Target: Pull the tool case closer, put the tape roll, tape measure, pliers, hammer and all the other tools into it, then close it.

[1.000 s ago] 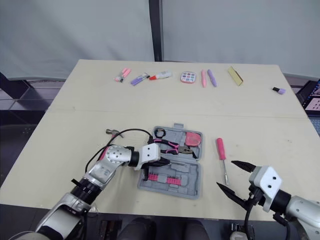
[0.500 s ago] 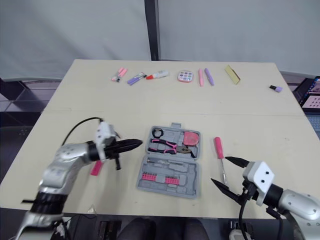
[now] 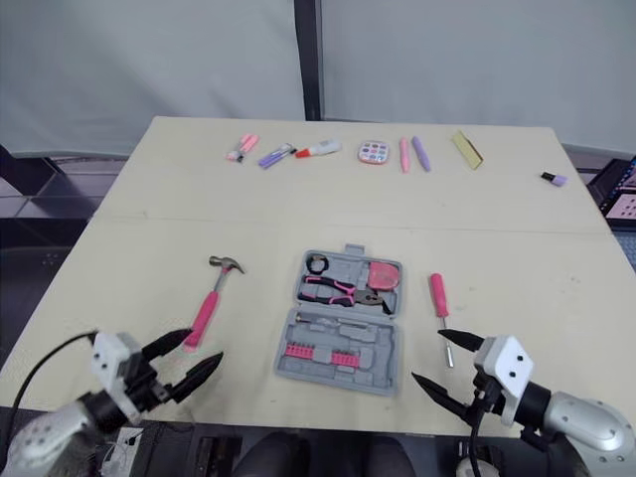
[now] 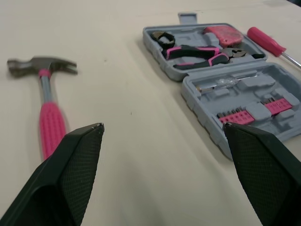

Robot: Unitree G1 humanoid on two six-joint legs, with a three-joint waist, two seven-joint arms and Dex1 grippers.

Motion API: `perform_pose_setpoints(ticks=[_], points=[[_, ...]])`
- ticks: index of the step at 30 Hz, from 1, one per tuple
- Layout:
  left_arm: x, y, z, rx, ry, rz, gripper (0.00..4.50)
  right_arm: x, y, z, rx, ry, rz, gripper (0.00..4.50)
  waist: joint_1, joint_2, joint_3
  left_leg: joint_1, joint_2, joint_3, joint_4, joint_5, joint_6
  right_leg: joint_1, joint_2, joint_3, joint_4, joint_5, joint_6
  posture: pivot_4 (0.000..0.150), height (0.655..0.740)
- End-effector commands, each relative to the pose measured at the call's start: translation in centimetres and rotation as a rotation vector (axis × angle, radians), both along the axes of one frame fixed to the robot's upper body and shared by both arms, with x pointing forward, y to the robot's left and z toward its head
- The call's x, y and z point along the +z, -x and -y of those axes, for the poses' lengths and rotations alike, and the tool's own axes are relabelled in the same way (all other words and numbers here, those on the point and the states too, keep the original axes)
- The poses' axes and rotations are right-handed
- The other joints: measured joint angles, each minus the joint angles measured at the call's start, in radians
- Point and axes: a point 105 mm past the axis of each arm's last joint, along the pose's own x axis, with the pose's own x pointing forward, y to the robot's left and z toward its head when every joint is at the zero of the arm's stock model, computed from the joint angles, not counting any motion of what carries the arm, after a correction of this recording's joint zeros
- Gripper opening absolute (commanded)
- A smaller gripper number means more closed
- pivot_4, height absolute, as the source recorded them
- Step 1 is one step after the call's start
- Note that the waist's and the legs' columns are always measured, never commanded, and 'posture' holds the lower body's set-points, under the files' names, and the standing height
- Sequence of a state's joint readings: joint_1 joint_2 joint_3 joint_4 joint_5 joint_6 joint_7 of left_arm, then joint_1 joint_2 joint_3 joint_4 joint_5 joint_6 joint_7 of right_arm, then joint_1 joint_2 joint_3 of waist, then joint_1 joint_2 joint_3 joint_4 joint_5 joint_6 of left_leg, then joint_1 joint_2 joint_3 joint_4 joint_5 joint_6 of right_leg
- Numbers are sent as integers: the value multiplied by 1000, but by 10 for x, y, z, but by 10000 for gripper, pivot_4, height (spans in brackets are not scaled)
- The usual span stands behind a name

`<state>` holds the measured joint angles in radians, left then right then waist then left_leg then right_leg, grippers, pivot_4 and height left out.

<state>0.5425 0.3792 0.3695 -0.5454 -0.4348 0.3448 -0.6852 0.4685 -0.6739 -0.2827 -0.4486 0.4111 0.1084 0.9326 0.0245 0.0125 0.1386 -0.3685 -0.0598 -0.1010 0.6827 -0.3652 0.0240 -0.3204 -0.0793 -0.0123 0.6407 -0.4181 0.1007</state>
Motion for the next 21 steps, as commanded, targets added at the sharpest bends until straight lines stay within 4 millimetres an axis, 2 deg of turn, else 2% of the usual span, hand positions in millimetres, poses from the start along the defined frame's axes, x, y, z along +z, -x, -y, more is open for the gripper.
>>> perform_pose_setpoints(ticks=[1,6,10,13,16,17,21], points=[[7,10,-3,22,-23,27,44530,5,8,-4,35,-12,11,45000,4,0,0,0,0,0,0,0,0,0,0,0,-3,0,0,1500,7134],[4,15,-4,31,-33,30,44530,4,11,-3,36,-15,-1,45000,0,0,0,0,0,0,0,0,0,3,0,0,-5,0,0,1500,7134],[8,8,-7,74,-46,58,44530,7,13,-4,54,-19,3,45000,-1,1,0,1,1,0,0,0,0,4,1,-1,-8,0,0,1500,7134],[14,-7,-14,165,-75,59,44530,10,14,-4,75,-19,9,45000,-1,1,1,1,2,0,-1,0,0,6,2,-1,-12,0,0,1500,7134],[27,-32,-26,284,-103,60,44530,13,9,-6,87,-23,26,45000,2,1,1,3,2,-1,0,0,0,10,2,-1,-12,0,0,1500,7134],[29,-35,-27,297,-103,59,44530,14,9,-7,89,-24,28,45000,1,1,1,4,1,-2,0,0,0,11,2,-1,-12,0,0,1500,7134],[45,-70,-35,328,-165,47,44530,13,3,-10,102,-17,41,45000,0,1,1,4,1,-2,-1,0,0,11,2,-2,-11,0,0,1500,7134]])
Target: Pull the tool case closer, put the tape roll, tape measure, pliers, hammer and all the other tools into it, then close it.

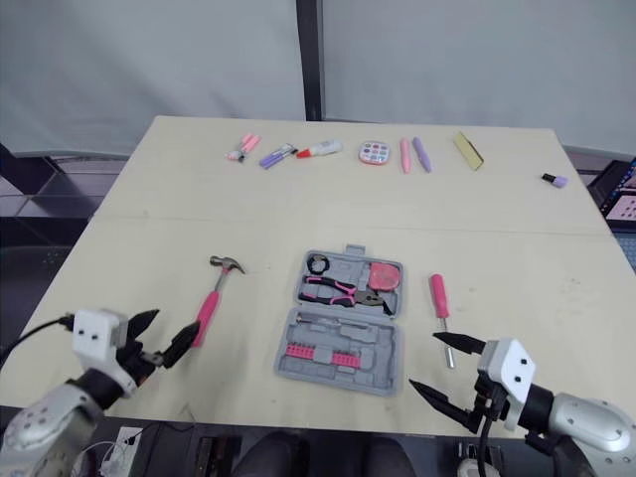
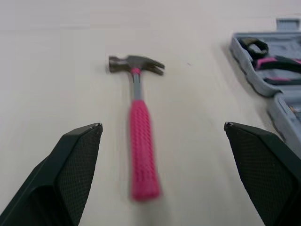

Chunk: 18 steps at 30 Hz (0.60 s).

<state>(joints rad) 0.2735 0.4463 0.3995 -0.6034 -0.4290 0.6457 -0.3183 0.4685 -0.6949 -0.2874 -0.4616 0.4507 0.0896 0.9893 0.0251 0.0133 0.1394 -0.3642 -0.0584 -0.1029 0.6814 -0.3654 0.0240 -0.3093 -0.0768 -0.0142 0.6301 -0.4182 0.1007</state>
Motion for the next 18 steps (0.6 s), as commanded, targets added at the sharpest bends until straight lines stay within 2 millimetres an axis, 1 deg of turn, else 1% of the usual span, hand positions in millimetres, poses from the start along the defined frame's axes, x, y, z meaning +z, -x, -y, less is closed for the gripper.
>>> perform_pose_setpoints(ticks=[1,3,5,6,8,11,13,15,18], points=[[14,-15,-8,41,-54,-3,44530,6,-2,-4,25,2,32,45000,-1,0,0,0,0,-1,0,0,0,0,0,0,0,0,0,1500,7134],[14,-16,-8,45,-53,-12,44530,6,-2,-4,25,2,32,45000,-6,1,0,2,-1,0,0,0,0,0,-1,0,2,0,0,1500,7134],[23,-40,-5,43,-52,-15,44530,8,-5,-5,21,1,48,45000,-5,0,1,4,-1,2,-3,-1,0,1,-1,0,2,0,0,1500,7134],[26,-49,-4,44,-56,-19,44530,9,-7,-5,19,2,54,45000,-2,-1,3,4,-1,1,-2,-1,0,1,-1,0,3,0,0,1500,7134],[28,-56,-3,46,-60,-27,44530,9,-8,-5,17,3,58,45000,-1,-1,3,5,-1,0,1,0,-1,1,-1,0,6,0,0,1500,7134],[17,-76,7,20,-92,-80,44530,13,-11,-3,3,16,77,45000,-1,-1,3,7,-2,1,-1,0,0,1,-1,1,8,0,0,1500,7134],[12,-84,11,13,-97,-94,44530,14,-12,-3,-3,19,81,45000,-2,-1,3,7,-2,1,-2,-1,0,1,-1,0,9,0,0,1500,7134],[3,-92,13,27,-87,-126,44530,14,-11,-3,-6,22,82,45000,-2,-2,4,7,-2,1,-2,-1,0,0,-1,0,11,0,0,1500,7134],[-10,-97,18,16,-99,-171,44530,15,-10,-2,-22,26,88,45000,-3,-2,4,7,-1,1,-2,-1,0,-1,-1,0,12,0,0,1500,7134]])
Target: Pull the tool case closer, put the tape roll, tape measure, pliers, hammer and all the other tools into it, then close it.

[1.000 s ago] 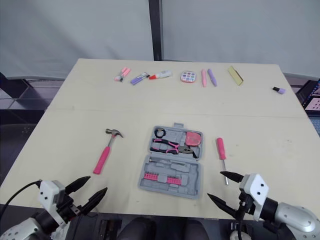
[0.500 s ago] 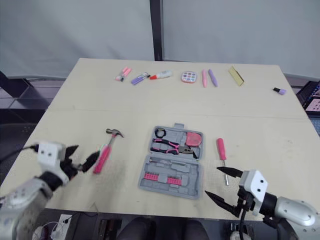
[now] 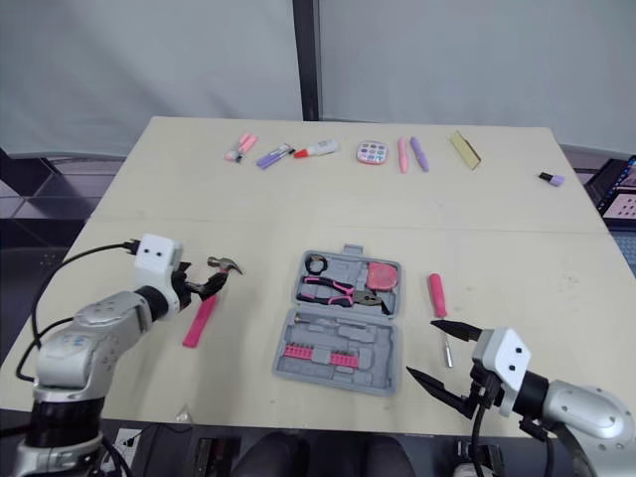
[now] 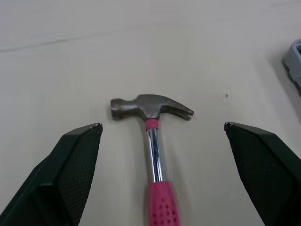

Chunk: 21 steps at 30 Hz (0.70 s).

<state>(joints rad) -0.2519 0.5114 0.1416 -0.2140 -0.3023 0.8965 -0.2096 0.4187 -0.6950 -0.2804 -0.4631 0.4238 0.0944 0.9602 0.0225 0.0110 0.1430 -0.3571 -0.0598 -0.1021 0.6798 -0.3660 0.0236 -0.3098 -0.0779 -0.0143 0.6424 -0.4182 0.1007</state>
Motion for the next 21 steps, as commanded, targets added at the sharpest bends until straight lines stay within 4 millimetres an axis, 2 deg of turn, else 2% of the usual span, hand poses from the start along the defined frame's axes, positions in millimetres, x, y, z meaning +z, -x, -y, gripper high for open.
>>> perform_pose_setpoints(ticks=[1,11,21], points=[[-4,-6,1,4,-29,-2,44530,10,0,0,-14,5,41,45000,-1,0,0,0,0,0,0,0,0,0,0,0,0,0,0,1500,7134],[-33,-18,-1,-7,-66,-71,44530,9,3,2,-53,8,45,45000,2,-1,1,0,0,0,1,0,0,-1,-1,0,1,0,0,1500,7134],[-29,-37,8,-54,-68,-52,44530,6,6,3,-74,8,44,45000,2,-1,1,0,-1,0,1,0,0,-1,-1,0,2,0,0,1500,7134]])
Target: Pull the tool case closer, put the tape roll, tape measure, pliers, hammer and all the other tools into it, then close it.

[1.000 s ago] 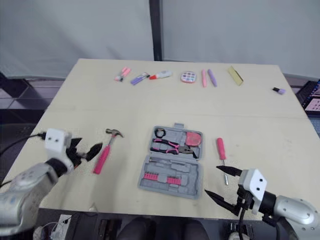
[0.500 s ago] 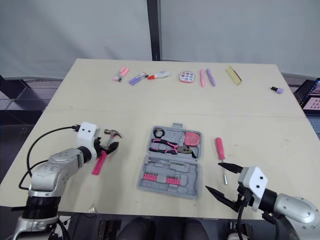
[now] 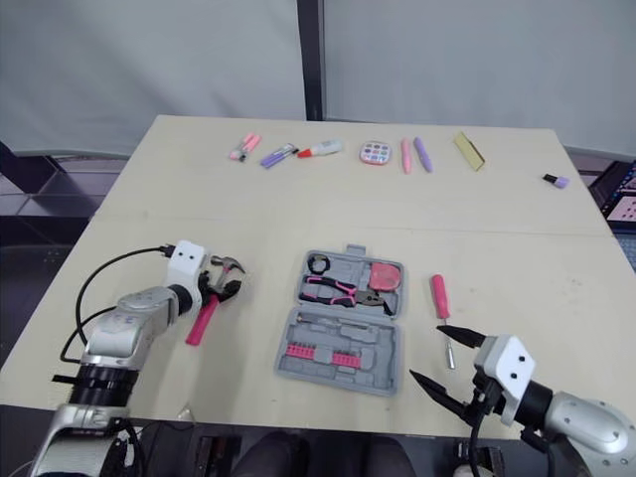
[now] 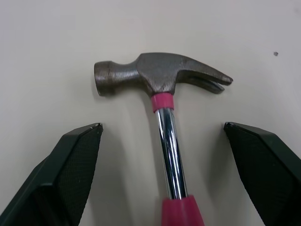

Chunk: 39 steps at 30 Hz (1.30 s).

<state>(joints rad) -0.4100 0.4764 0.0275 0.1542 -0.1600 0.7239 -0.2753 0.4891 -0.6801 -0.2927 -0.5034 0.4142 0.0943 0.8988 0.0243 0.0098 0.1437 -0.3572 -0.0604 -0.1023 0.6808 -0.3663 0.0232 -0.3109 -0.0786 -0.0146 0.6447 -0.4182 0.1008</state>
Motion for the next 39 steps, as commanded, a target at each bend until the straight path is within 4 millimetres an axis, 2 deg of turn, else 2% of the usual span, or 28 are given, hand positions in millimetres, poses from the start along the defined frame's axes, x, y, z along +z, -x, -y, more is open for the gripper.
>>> perform_pose_setpoints(ticks=[1,6,9,13,14,17,23,29,31,35,39], points=[[3,-4,5,-22,-2,18,44530,10,-2,0,-10,5,54,45000,0,0,0,0,0,0,0,0,0,0,0,0,0,0,0,1500,7134],[-1,-3,11,-38,6,5,44530,10,-2,1,-11,8,57,45000,1,0,0,0,0,0,0,0,0,0,0,0,0,0,0,1500,7134],[-4,-1,10,-21,17,-10,36866,10,-3,3,-14,14,57,45000,1,0,0,0,0,0,0,0,0,0,0,0,1,0,0,1500,7134],[-5,-1,10,-25,11,-15,18637,10,-6,3,-15,13,60,45000,0,0,0,0,0,0,0,0,0,0,0,0,1,0,0,1500,7134],[-6,-1,10,-24,10,-15,12850,10,-6,3,-15,13,61,45000,0,0,0,0,0,0,0,0,0,0,0,0,1,0,0,1500,7134],[-5,-2,9,-22,6,-15,499,10,-7,3,-14,13,60,45000,1,0,0,0,0,0,0,0,0,0,0,0,1,0,0,1500,7134],[-5,-4,9,-35,1,-11,499,9,-9,3,-15,12,60,45000,2,0,0,0,0,0,0,0,0,0,0,0,1,0,0,1500,7134],[24,-6,3,-148,-73,74,499,10,-4,6,5,16,40,45000,0,-1,2,0,0,0,0,0,0,-1,0,0,0,0,0,1500,7134],[30,-5,9,-220,-70,78,499,12,-6,10,3,18,40,45000,-1,-1,3,-1,0,0,0,0,0,-2,0,0,1,0,0,1500,7134],[46,8,41,-503,-117,88,499,14,-13,14,18,33,46,45000,-1,-3,4,-3,0,0,0,0,0,-4,0,0,1,0,0,1500,7134],[62,16,70,-698,-106,83,499,14,-17,13,17,28,51,45000,2,-3,4,-9,0,0,2,0,0,-9,0,0,2,0,0,1500,7134]])
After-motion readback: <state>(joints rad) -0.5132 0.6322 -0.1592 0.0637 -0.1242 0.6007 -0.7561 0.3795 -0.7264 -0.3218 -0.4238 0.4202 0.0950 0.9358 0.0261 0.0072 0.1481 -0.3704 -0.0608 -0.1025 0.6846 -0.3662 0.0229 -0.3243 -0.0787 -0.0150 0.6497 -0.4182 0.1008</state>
